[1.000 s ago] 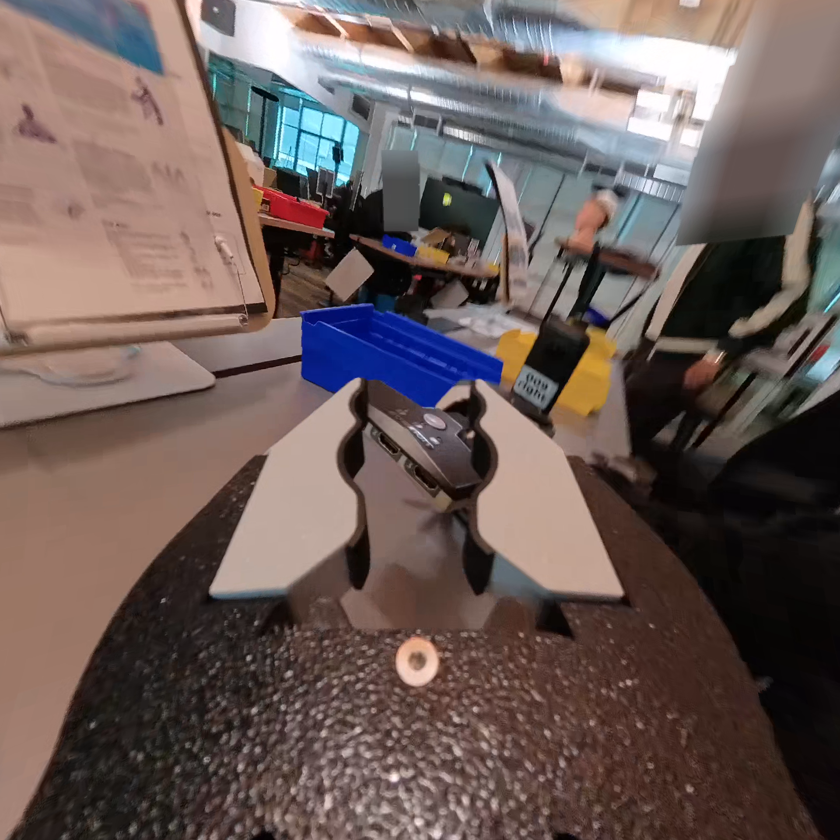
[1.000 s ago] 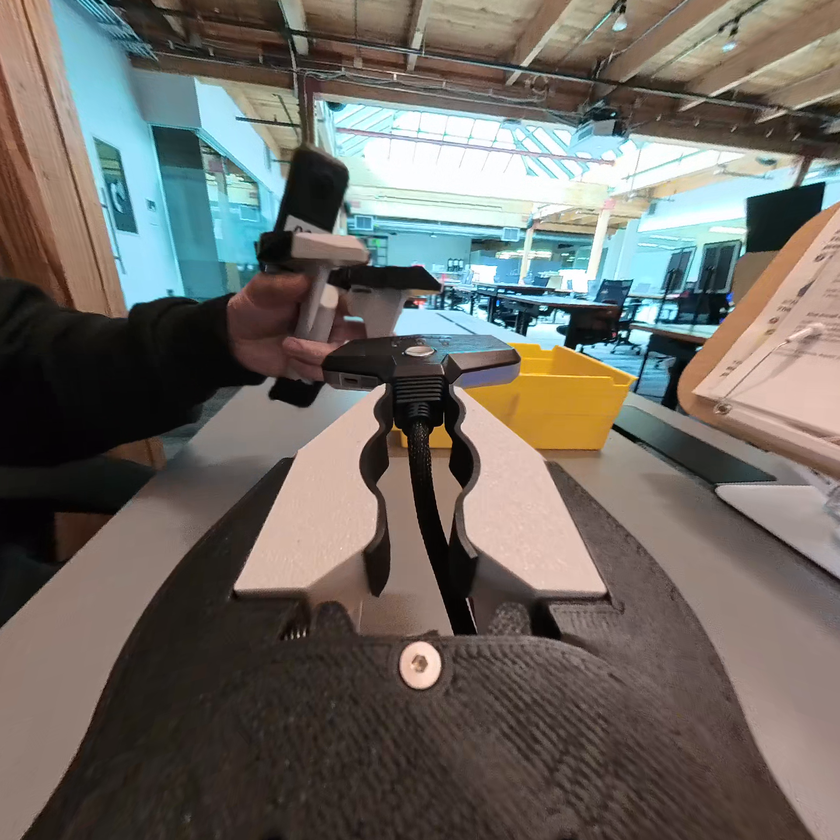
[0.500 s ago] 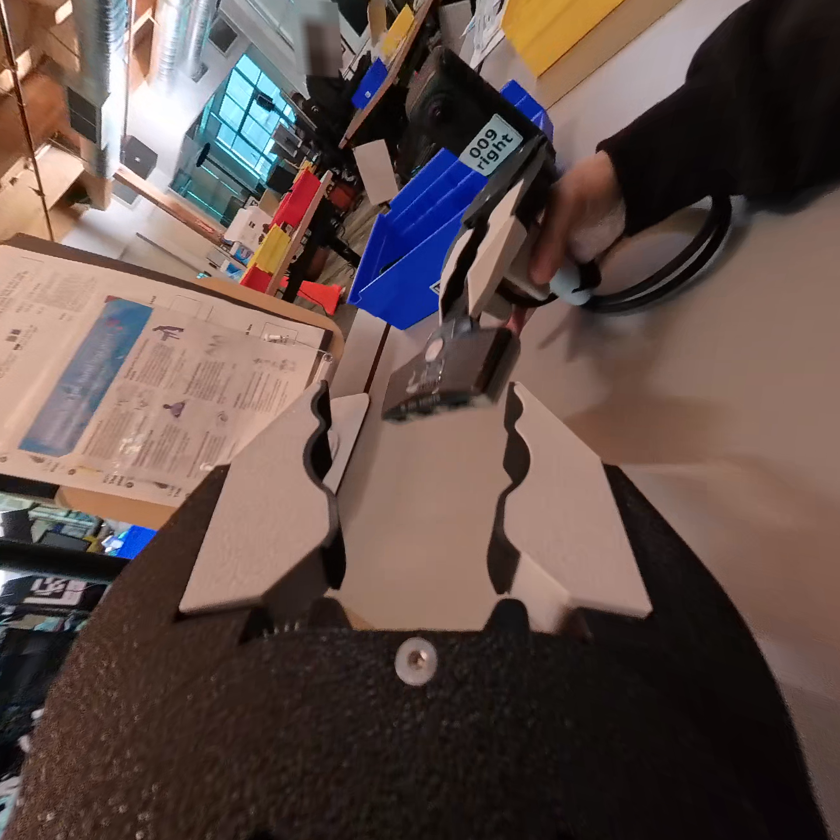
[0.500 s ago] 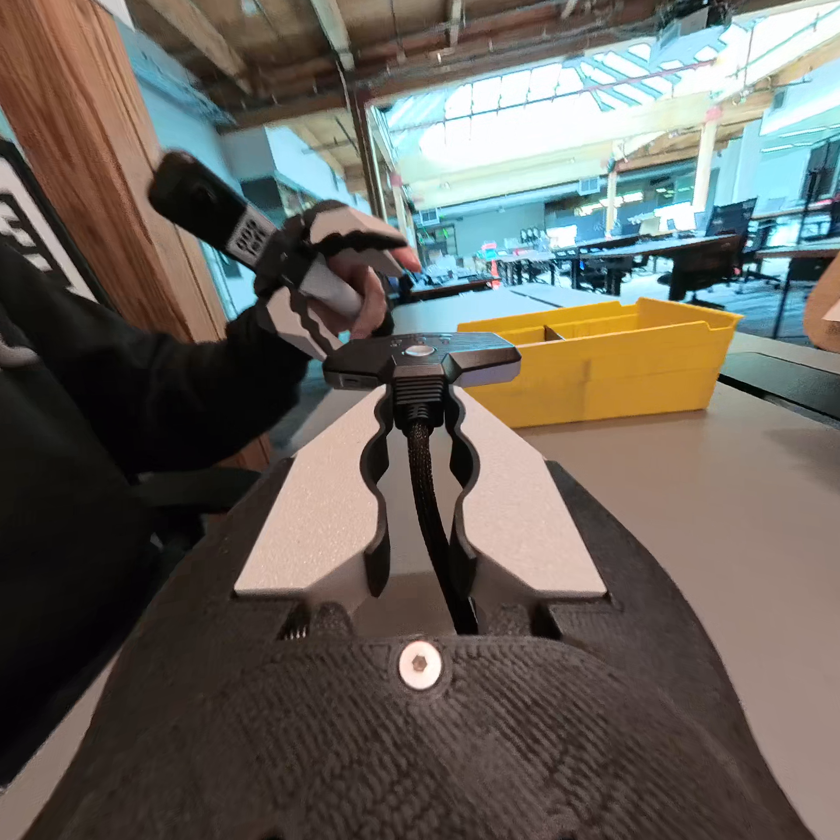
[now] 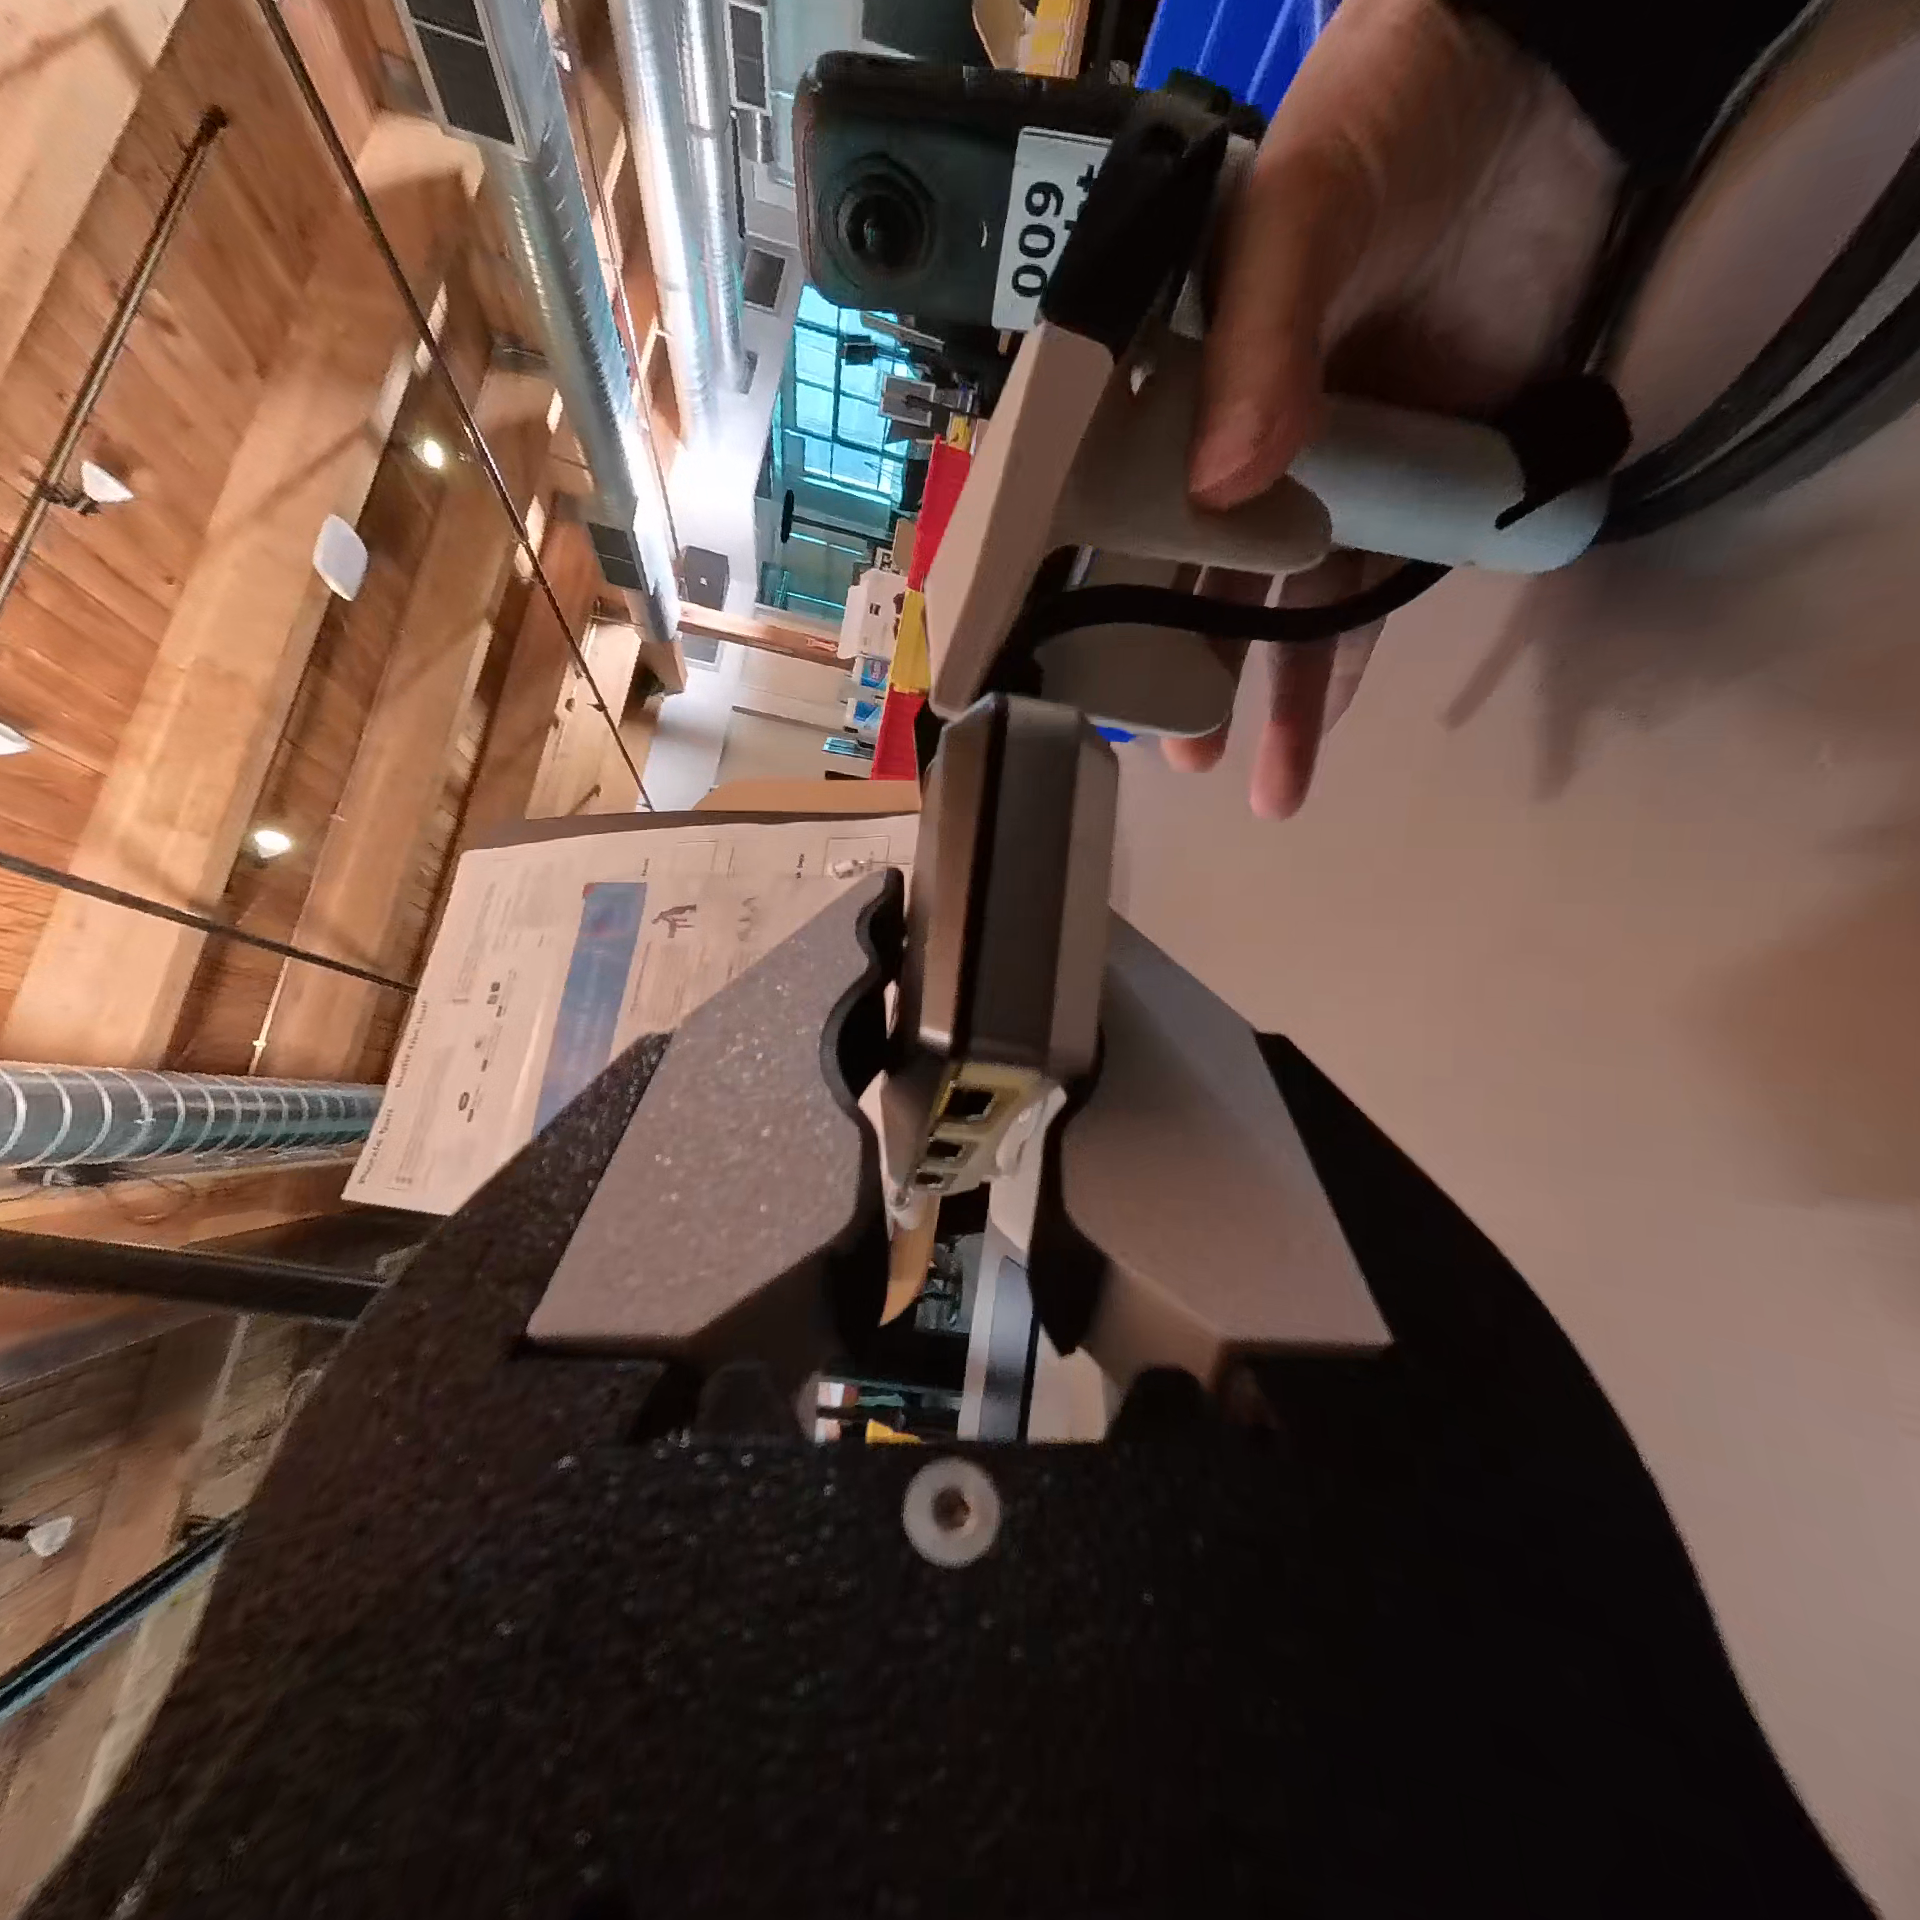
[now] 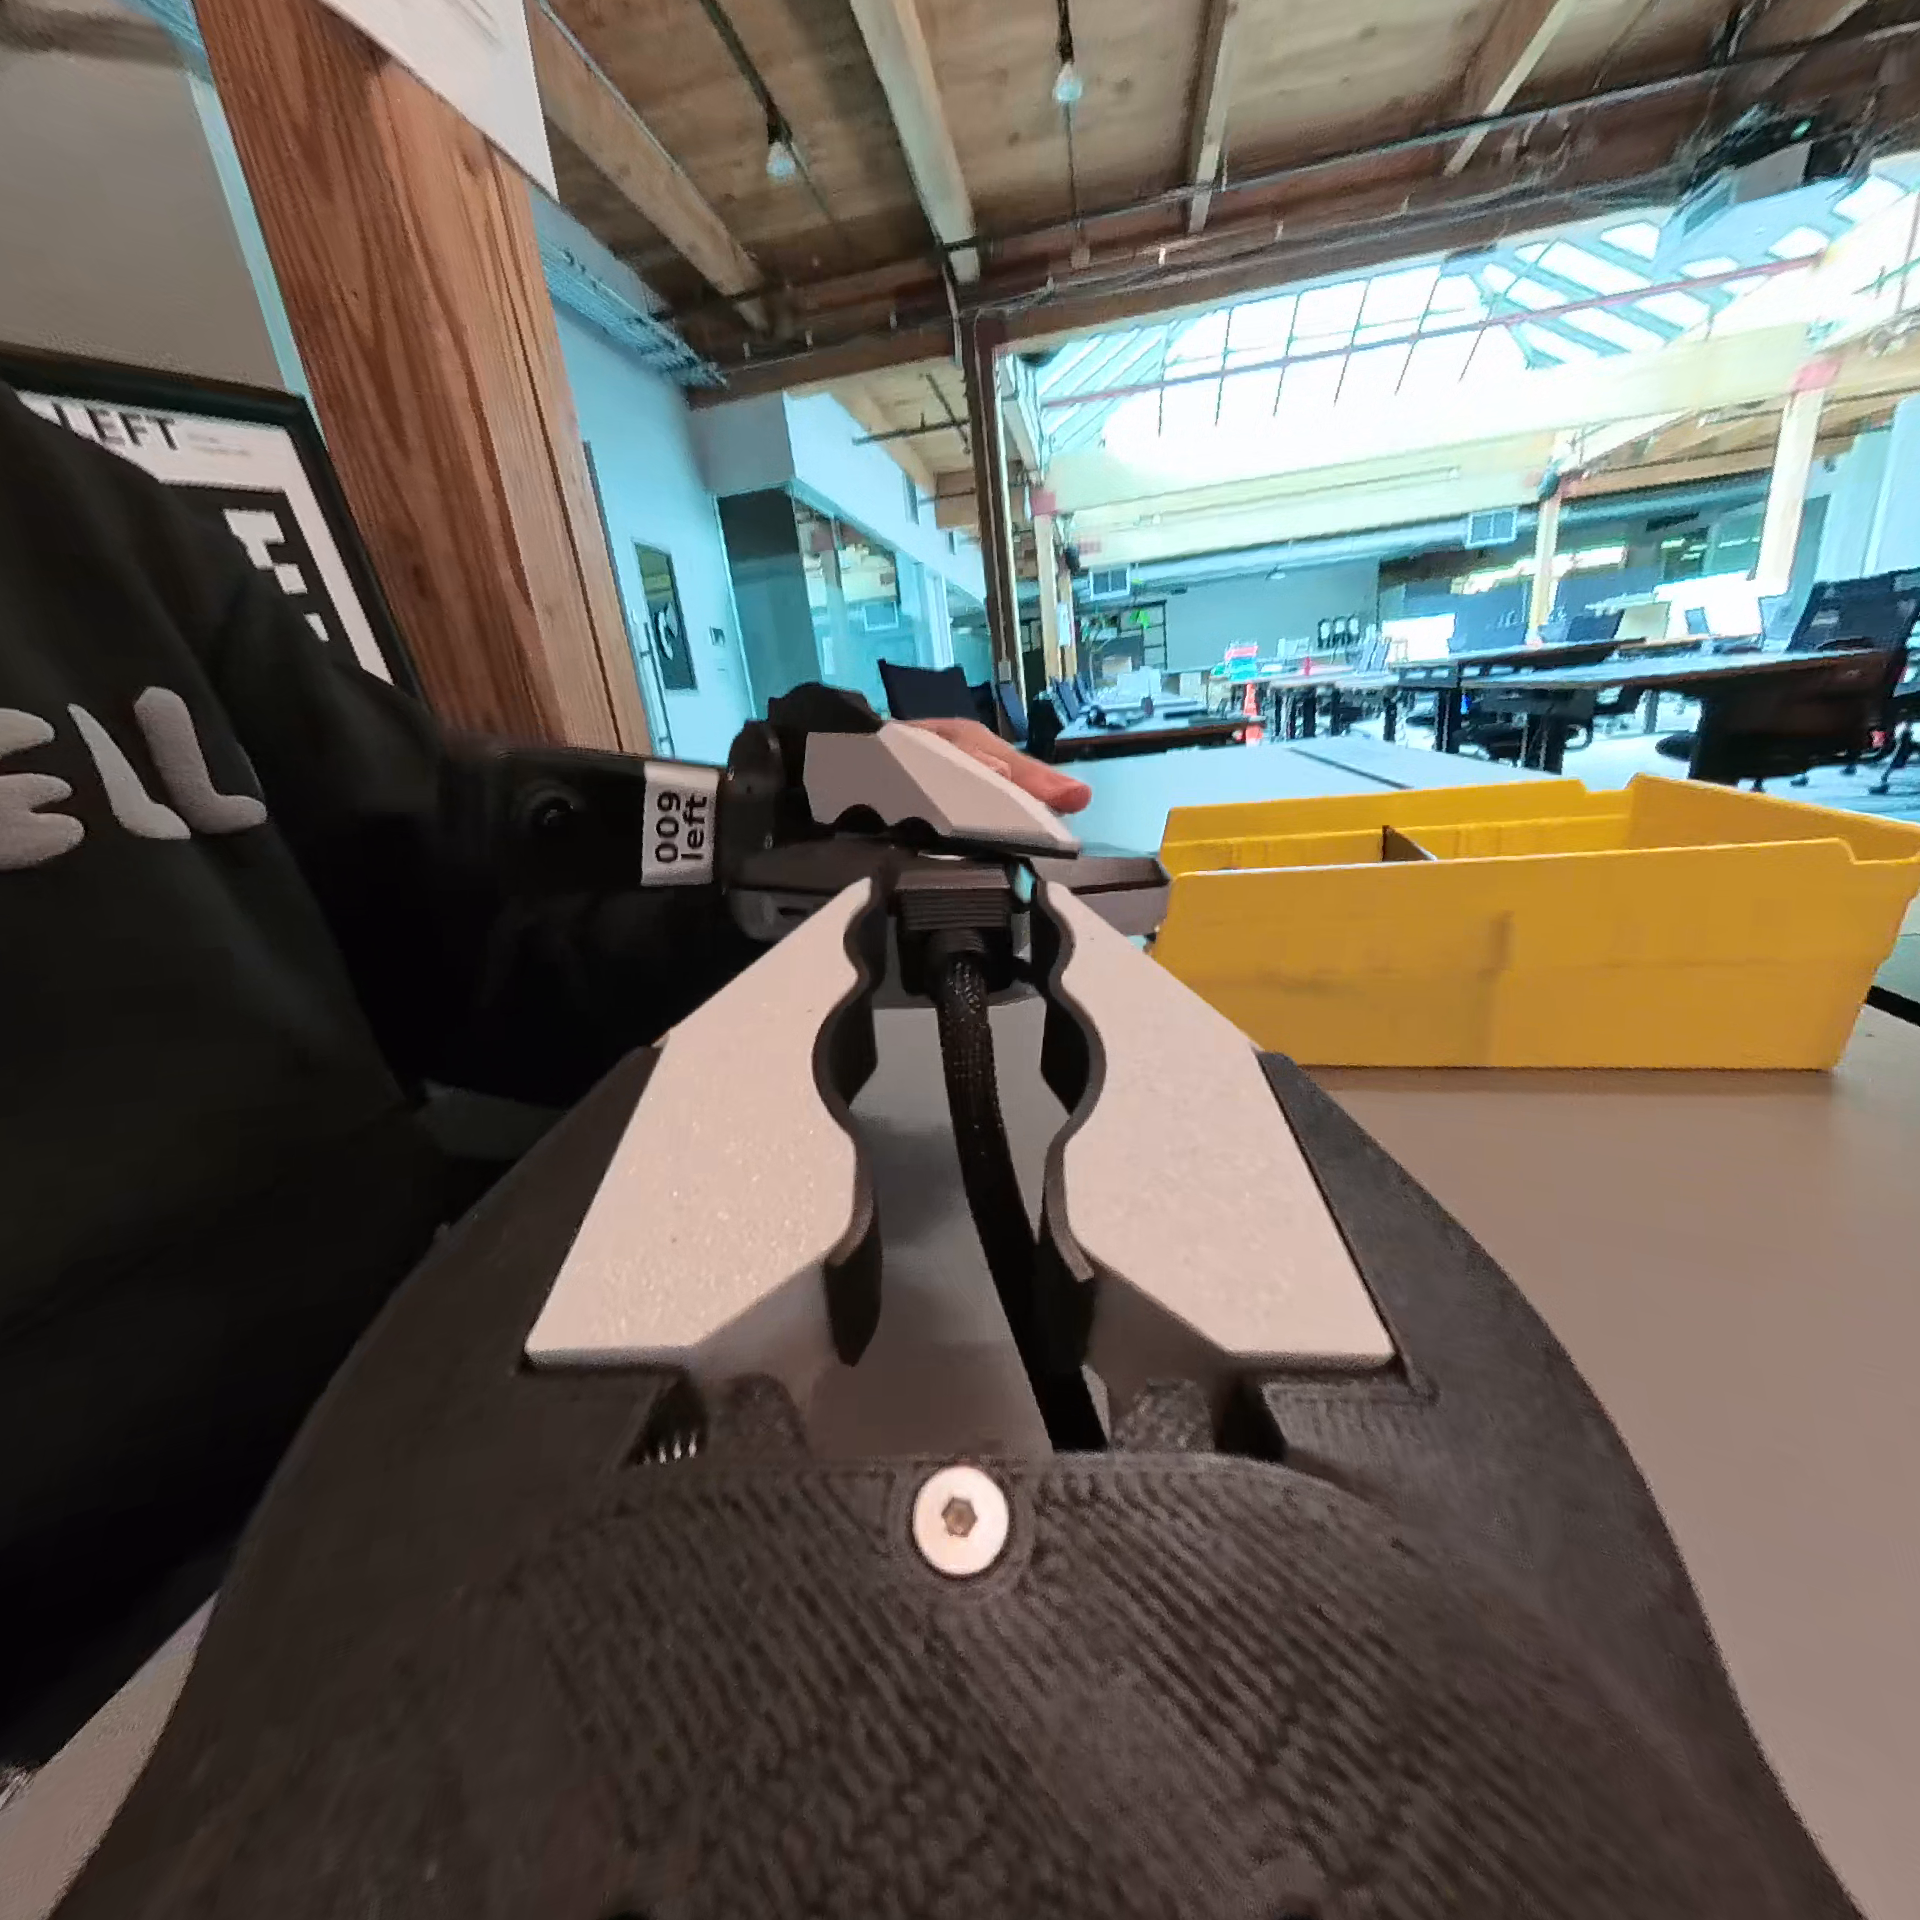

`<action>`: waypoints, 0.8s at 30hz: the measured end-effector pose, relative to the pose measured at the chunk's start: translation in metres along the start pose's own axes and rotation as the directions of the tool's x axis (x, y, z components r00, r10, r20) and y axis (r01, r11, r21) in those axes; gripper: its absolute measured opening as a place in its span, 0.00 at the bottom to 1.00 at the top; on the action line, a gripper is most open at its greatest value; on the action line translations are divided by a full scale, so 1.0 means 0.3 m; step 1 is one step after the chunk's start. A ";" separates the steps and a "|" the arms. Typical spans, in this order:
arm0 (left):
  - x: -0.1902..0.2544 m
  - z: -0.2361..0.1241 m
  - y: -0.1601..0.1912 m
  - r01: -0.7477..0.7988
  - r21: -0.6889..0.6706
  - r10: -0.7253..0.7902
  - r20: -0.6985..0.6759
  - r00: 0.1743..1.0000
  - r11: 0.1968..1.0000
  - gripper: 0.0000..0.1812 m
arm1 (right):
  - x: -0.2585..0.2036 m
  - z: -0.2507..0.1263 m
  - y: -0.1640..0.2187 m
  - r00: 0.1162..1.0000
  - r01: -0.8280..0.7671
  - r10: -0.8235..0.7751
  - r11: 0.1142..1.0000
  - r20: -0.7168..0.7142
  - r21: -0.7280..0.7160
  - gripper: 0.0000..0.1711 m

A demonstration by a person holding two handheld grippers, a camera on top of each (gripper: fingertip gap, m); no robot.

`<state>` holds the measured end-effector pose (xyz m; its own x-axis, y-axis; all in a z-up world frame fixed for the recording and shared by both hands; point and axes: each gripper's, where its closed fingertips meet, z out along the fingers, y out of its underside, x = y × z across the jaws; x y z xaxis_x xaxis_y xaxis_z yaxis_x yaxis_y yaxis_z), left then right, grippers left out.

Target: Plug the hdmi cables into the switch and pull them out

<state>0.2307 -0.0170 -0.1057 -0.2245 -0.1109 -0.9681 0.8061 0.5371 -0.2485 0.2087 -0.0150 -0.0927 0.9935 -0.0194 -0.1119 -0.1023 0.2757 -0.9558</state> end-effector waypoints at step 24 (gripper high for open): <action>-0.046 0.036 0.001 -0.005 0.057 0.005 0.007 1.000 0.998 0.12 | 0.016 -0.029 -0.029 0.999 0.016 -0.015 0.999 -0.030 0.041 0.13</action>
<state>0.2401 -0.0243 -0.0927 -0.2170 -0.1142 -0.9695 0.8370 0.4893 -0.2450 0.2141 -0.0257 -0.0873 0.9930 -0.0519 -0.1058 -0.0843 0.3146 -0.9455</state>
